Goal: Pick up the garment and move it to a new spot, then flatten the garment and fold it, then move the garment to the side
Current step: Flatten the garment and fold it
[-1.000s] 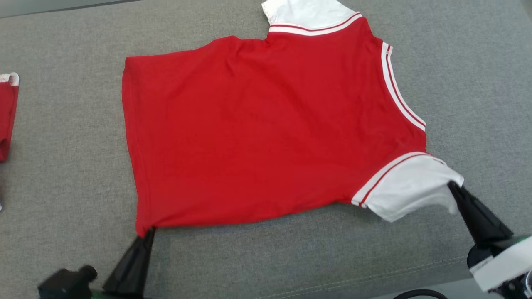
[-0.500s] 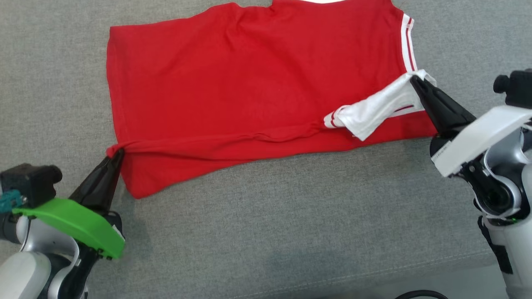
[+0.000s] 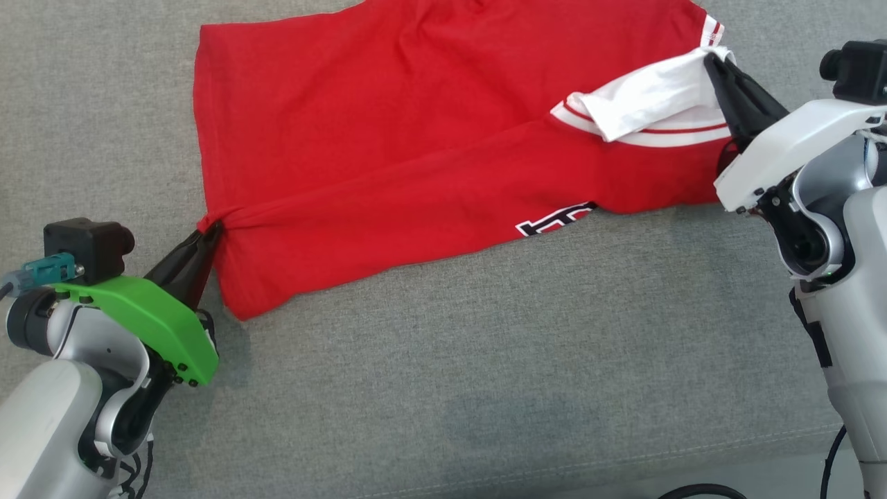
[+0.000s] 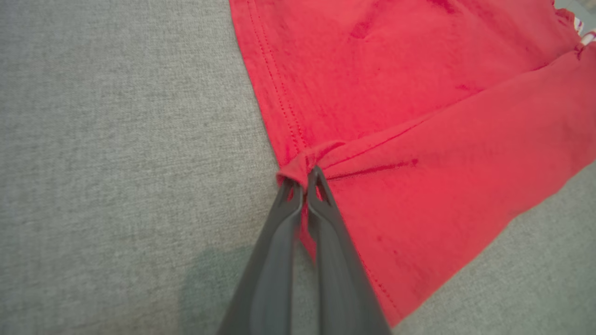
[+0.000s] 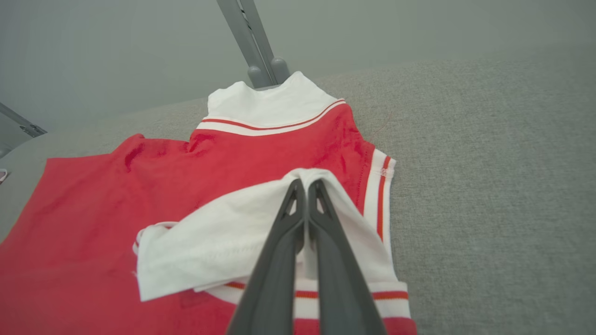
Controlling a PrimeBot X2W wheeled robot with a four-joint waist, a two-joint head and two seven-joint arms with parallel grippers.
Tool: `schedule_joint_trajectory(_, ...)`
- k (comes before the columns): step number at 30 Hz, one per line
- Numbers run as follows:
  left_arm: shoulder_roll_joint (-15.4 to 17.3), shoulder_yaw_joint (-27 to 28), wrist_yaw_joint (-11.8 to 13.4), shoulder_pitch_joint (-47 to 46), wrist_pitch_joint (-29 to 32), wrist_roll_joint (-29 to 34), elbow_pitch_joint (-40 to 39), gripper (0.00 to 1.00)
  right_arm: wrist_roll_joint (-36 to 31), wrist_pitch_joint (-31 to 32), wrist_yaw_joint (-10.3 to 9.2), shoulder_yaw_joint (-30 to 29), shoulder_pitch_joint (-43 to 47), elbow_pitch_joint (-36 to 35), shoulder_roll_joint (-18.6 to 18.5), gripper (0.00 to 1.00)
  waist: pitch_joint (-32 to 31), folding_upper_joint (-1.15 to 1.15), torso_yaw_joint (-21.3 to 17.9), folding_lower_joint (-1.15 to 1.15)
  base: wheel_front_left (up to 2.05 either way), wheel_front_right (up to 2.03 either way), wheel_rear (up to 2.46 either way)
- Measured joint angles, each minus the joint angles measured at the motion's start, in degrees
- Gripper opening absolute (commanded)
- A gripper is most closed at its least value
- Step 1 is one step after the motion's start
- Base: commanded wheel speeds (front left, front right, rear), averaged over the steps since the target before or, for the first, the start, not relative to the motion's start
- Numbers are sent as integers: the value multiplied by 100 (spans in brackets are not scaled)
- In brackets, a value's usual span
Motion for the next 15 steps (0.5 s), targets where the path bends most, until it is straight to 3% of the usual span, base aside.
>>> schedule_joint_trajectory(8,-194,-178,-187,-272,62,54,223,0,-91,8,0,349,-209,608,40,2,-17,0,118,0,0,0,0)
schedule_joint_trajectory(9,-235,-182,-221,-299,15,54,277,10,-96,3,0,391,-205,648,40,47,-32,0,125,0,0,0,0)
schedule_joint_trajectory(10,-278,-175,-248,-327,-54,53,326,50,-110,5,0,411,-194,693,30,100,-51,0,134,0,0,0,0)
schedule_joint_trajectory(11,-314,-160,-268,-358,-119,52,382,100,-121,16,0,453,-164,711,-2,100,-76,0,141,0,0,0,0)
schedule_joint_trajectory(15,-335,41,-194,-341,-432,20,386,100,-162,29,0,604,182,363,-255,100,-215,0,148,0,0,0,0)
